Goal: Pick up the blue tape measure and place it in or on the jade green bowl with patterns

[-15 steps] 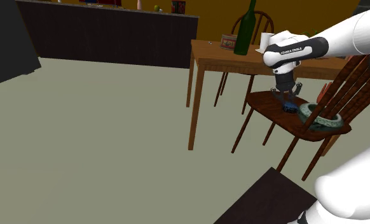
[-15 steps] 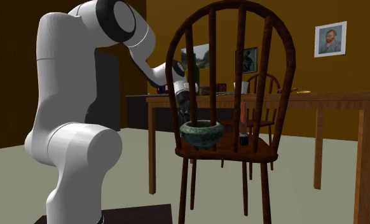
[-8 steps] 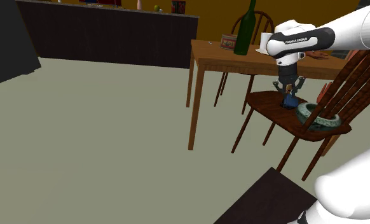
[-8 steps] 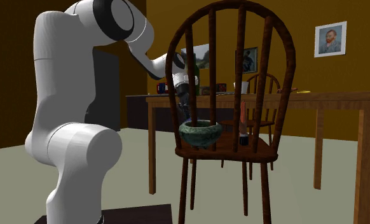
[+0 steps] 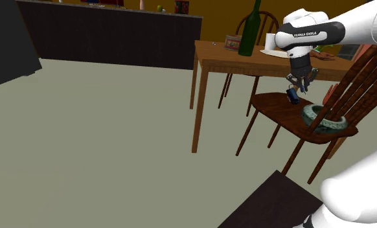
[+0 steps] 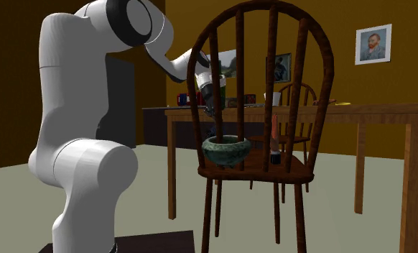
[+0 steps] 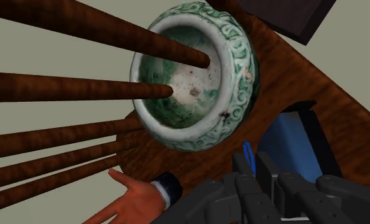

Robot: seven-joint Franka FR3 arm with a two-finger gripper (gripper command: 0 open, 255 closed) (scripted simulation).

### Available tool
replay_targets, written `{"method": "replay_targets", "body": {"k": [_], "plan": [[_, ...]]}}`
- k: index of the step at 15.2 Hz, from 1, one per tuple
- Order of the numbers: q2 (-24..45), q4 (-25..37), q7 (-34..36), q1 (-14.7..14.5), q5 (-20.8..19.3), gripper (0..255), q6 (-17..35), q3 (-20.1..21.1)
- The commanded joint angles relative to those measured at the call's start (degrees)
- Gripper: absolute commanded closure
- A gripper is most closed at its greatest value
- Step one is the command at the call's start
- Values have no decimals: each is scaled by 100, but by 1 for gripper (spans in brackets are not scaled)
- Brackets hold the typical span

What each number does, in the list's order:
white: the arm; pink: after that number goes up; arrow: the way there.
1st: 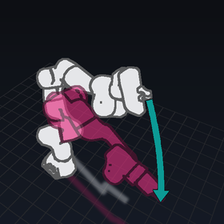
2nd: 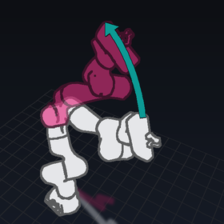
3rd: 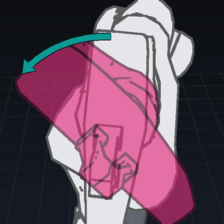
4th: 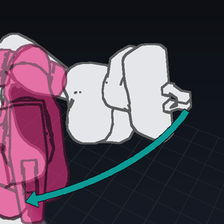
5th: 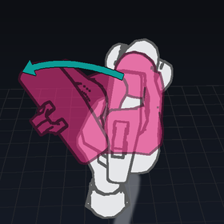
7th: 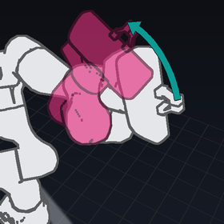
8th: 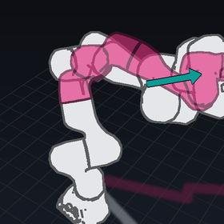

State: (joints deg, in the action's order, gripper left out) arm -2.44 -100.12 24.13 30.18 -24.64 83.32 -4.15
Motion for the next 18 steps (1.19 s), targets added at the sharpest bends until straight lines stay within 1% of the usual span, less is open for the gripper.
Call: {"method": "replay_targets", "body": {"k": [1,7,13,18], "plan": [[12,162,-54,-4,-8,255,-144,6],[85,663,-215,-14,-29,255,-542,20],[-939,-592,-615,249,-261,255,-91,-292],[-1644,-1370,-986,464,-519,255,191,-590]]}}
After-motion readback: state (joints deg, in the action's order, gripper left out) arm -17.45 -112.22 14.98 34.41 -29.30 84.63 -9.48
